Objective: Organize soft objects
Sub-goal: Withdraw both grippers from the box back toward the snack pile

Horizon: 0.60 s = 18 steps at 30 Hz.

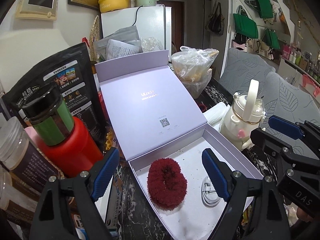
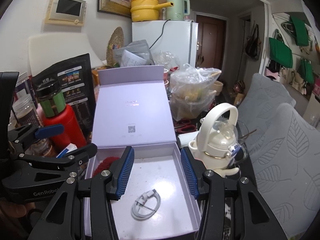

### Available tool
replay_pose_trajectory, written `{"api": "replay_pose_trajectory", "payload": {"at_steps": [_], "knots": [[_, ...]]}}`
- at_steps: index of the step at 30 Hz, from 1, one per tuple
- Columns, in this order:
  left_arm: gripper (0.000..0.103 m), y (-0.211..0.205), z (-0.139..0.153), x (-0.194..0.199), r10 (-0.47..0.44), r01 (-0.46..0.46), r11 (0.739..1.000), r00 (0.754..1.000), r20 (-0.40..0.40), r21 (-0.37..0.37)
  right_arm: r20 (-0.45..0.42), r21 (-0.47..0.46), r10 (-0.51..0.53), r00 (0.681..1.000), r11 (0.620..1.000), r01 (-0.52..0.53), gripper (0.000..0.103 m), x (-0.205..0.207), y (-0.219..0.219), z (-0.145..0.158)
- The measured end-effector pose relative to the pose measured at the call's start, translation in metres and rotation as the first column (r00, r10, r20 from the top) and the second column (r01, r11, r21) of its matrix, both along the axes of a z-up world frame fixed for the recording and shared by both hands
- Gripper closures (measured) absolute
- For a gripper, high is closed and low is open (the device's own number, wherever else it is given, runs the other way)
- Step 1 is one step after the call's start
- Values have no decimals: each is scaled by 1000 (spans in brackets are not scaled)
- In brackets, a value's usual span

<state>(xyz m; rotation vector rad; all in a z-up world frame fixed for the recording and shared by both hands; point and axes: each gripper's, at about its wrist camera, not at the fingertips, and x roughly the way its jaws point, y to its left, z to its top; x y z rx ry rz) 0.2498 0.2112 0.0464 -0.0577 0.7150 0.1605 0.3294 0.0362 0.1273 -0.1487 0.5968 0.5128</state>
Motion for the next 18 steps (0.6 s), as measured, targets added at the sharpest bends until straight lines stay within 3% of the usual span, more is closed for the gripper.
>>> {"api": "replay_pose_trajectory", "payload": {"at_steps": [18], "knots": [[18, -14, 38, -78, -12, 12, 1000, 997, 81, -8, 70, 20, 3, 998, 1000, -4, 55, -76, -20, 30]]}}
